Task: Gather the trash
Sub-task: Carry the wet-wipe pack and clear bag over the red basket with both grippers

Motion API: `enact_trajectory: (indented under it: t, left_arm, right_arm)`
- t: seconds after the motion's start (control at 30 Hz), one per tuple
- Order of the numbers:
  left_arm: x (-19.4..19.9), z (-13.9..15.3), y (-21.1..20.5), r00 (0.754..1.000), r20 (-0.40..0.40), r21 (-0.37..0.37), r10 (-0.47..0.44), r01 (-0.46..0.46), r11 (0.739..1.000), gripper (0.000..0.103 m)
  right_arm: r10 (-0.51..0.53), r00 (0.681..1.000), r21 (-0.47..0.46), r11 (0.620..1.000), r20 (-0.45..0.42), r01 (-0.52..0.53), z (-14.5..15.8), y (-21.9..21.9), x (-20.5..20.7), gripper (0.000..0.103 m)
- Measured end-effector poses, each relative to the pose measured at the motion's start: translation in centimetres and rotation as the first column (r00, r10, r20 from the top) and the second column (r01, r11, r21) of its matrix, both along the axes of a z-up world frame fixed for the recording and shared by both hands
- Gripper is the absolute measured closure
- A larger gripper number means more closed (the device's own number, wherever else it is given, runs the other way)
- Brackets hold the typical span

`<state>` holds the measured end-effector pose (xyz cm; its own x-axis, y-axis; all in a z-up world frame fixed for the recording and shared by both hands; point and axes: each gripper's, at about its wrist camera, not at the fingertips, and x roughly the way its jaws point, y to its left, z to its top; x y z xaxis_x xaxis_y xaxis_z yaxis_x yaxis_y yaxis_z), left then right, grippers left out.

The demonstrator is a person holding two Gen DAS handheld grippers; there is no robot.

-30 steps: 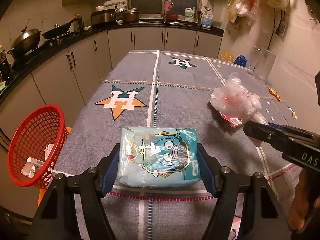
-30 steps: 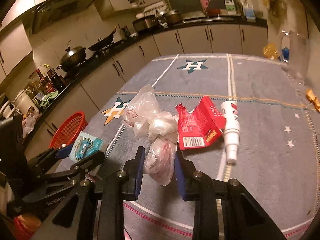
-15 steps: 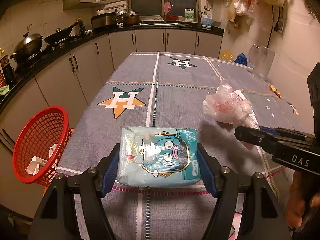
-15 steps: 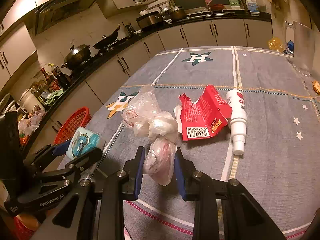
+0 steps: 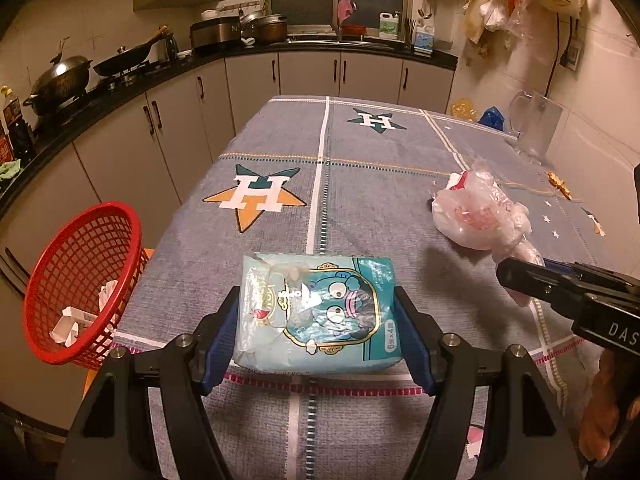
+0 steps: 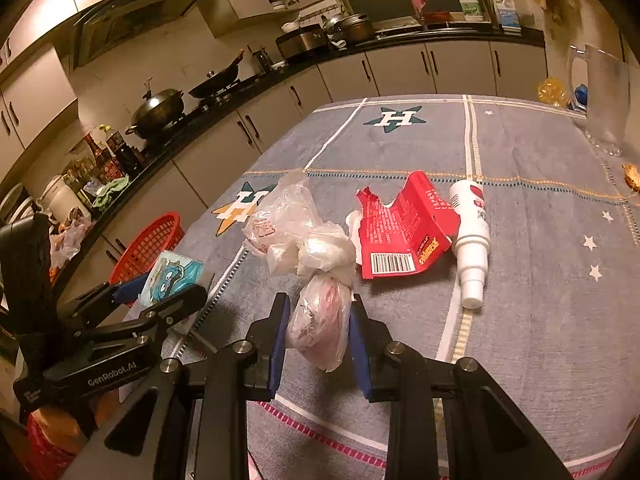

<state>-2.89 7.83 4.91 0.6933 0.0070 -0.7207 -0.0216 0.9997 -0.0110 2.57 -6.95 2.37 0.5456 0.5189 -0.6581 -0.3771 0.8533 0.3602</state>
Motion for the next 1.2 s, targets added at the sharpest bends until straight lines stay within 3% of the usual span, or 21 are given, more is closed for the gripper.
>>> enact_trajectory:
  t: [0.67, 0.93, 1.2]
  left_arm:
    - [0.4, -0.7, 1.5, 1.000, -0.004, -0.034, -0.005, 0.004, 0.999, 0.033]
    - [-0.5, -0.3, 4.6, 0.999, 0.016, -0.066, 0.036, -0.035, 0.997, 0.033]
    - [-1.5, 0.7, 8.5, 0.994, 0.051, -0.104, 0.098, -0.092, 0.990, 0.033]
  right_arm:
    - [0.010, 1.000, -0.022, 1.000, -0.026, -0.011, -0.6, 1.0, 0.8, 0.071]
    - [0.032, 0.997, 0.021, 0.999, -0.074, -0.030, 0.3, 2.6, 0.2, 0.071]
    - [0.052, 0.998, -0.033, 0.998, -0.046, -0.053, 1.8, 6.2, -0.3, 0.071]
